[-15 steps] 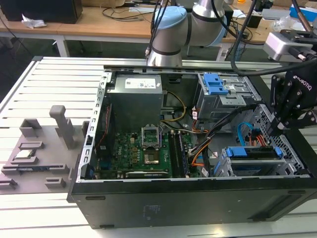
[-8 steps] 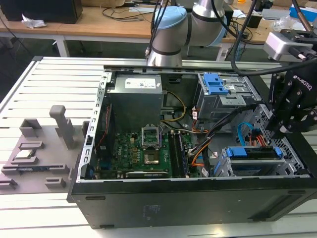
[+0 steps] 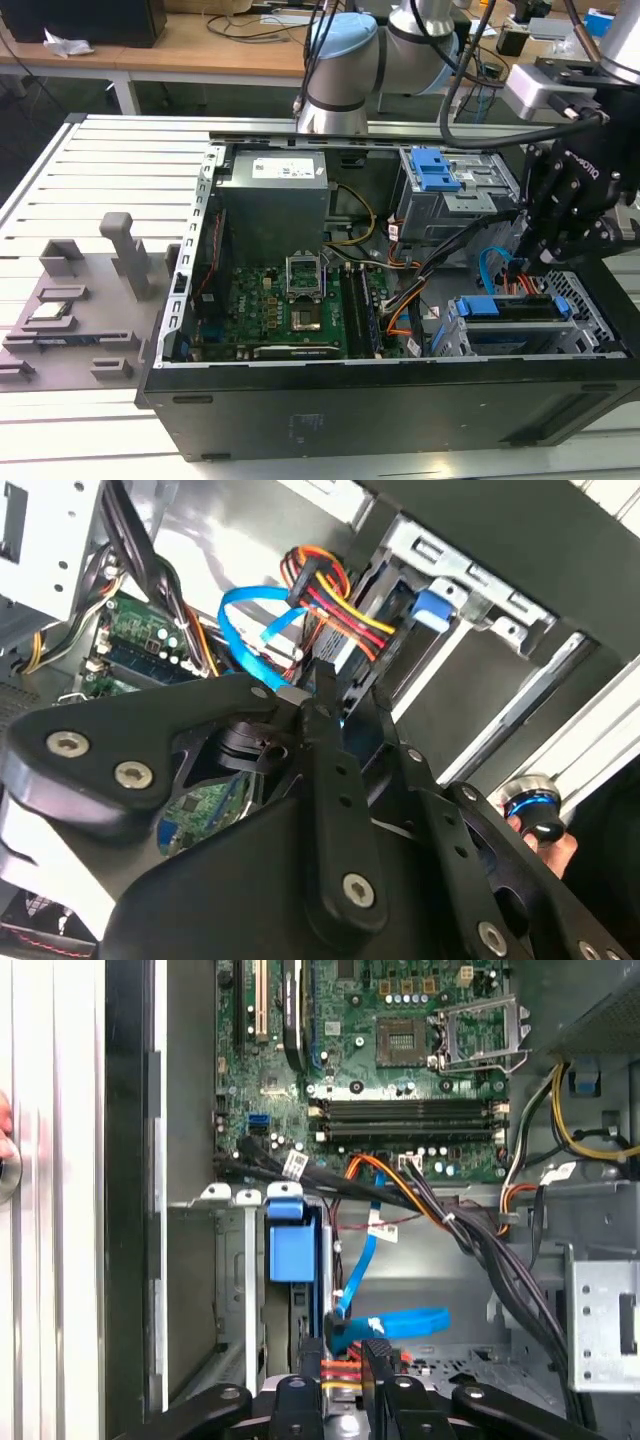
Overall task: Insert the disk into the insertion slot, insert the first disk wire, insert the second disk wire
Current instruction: 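Insert the second disk wire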
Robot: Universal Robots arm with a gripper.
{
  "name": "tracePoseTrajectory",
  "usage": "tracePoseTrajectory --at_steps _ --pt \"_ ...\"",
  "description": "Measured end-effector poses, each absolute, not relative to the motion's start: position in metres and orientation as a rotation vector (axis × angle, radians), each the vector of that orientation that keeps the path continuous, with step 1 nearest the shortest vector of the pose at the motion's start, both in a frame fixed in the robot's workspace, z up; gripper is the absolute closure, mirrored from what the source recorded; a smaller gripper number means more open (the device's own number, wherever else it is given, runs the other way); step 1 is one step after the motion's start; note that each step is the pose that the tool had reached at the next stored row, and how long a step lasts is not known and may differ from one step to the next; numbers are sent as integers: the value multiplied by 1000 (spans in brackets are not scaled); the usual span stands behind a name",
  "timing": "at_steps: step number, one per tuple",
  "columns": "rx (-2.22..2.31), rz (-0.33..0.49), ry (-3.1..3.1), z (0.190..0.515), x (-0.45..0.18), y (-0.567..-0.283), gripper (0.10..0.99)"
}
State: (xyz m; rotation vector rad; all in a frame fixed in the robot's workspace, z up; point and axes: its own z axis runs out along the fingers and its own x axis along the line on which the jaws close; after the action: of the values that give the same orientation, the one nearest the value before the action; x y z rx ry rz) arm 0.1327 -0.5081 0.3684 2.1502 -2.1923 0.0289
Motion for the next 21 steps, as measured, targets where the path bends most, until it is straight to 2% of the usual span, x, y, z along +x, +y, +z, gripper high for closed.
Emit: tracePoseTrajectory --at_steps 10,11,13,21 --pt "2144 42 -2194 367 118 -508 784" --pt "2144 42 -2194 367 118 -508 800" --pt "2144 42 -2194 367 118 -508 925" --pt "2144 42 -2195 367 118 -509 925"
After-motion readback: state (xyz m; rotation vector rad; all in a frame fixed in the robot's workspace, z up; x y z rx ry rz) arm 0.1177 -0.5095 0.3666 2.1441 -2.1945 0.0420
